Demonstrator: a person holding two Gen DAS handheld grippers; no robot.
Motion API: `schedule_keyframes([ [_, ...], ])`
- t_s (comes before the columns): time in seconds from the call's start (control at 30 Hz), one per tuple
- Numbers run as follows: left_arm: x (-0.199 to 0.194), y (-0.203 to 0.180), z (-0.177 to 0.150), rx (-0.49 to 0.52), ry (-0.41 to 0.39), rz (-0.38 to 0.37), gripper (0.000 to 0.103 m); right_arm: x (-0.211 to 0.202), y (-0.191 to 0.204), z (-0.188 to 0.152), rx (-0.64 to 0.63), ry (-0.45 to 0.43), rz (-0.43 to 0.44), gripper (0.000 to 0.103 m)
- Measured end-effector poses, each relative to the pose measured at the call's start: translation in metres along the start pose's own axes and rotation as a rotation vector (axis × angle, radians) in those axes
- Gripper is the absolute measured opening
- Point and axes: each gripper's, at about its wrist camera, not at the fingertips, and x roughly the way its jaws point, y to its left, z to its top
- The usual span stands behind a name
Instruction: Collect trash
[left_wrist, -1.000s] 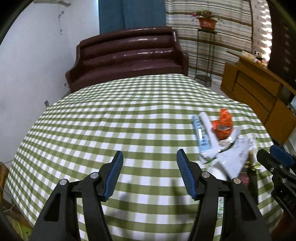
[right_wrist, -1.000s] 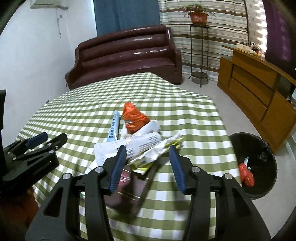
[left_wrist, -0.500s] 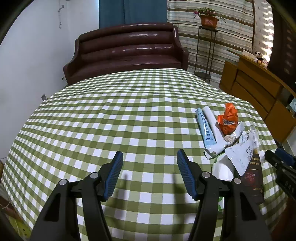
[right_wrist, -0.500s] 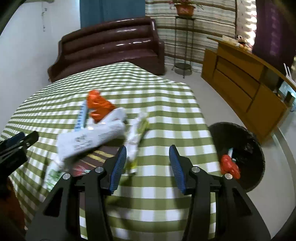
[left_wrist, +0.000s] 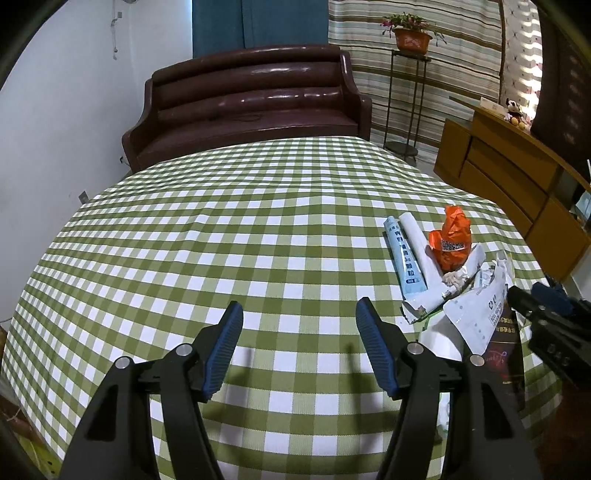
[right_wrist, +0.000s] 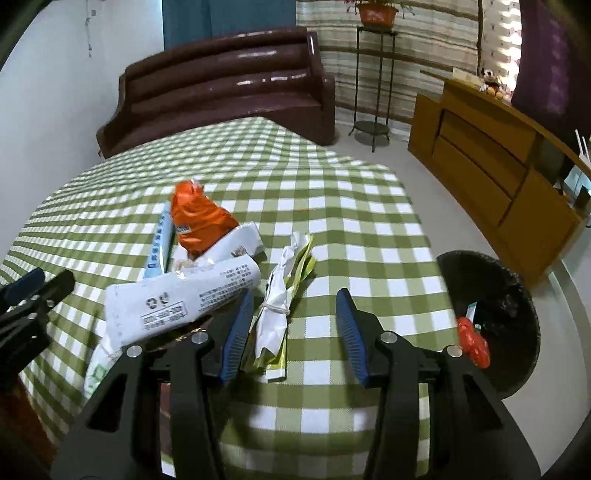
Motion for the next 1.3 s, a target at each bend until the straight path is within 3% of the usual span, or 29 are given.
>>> schedule_keyframes([
  [0.3,0.008,-0.003,0.002,0.005,0.009,-0.016,0.064,0.011,-0.003,0.005,0.004,0.029,-0.005,0.034],
  [0.57,0.011,-0.005,0.003,0.010,0.011,-0.016,0.064,0.011,-0.005,0.001,-0.023,0.019,-0.022,0.018],
  [0.9,0.007,-0.016,0.004,0.032,0.005,-0.039,0.065,0.001,-0.014,-0.001,0.006,0.001,-0.008,0.017],
  [1.3,-0.010,-0.046,0.009,0.092,-0.039,-0.094,0.069,-0.025,-0.052,-0.011,0.048,-0.029,-0.029,0.017],
])
